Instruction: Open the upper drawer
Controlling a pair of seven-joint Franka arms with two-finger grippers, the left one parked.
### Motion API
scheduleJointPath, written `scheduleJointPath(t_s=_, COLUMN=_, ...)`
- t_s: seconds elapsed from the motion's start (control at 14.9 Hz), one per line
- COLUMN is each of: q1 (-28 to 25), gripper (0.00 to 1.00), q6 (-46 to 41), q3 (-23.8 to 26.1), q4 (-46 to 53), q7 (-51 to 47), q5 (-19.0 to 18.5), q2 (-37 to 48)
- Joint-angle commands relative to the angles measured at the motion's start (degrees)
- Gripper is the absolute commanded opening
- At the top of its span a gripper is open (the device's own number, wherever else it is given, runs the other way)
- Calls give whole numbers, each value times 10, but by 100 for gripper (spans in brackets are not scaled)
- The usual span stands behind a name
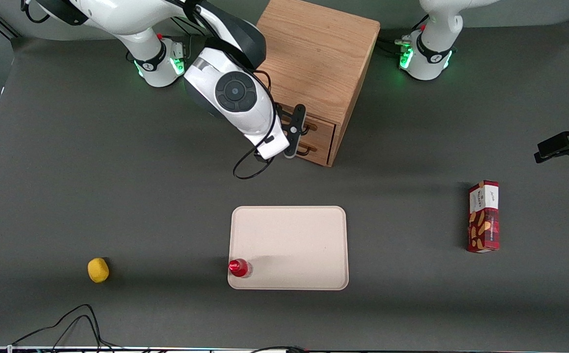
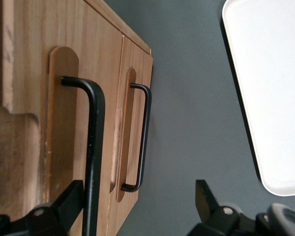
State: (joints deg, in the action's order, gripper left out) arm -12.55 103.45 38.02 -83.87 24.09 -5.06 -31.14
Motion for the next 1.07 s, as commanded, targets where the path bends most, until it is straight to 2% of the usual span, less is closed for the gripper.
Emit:
scheduleJointPath(t_s=0.0, q1=-9, gripper=100, q6=9, q3=1, q4=4, q7=9, q5=-16, q2=-7)
scheduleJointPath(t_s=0.2, q1=-9, gripper=100, q6=12, q3=1, q4=4, q7=9, q5=-17, q2=-7)
scheduleJointPath(t_s=0.67, q1=-1, gripper=100, q6=25, q3=0, q4=12, q7=10, q5=-50, q2=-29)
scheduleJointPath(t_s=1.01, q1=8, gripper=100, q6=25, q3=-1, q4=27, q7=17, q5=-50, q2=-33)
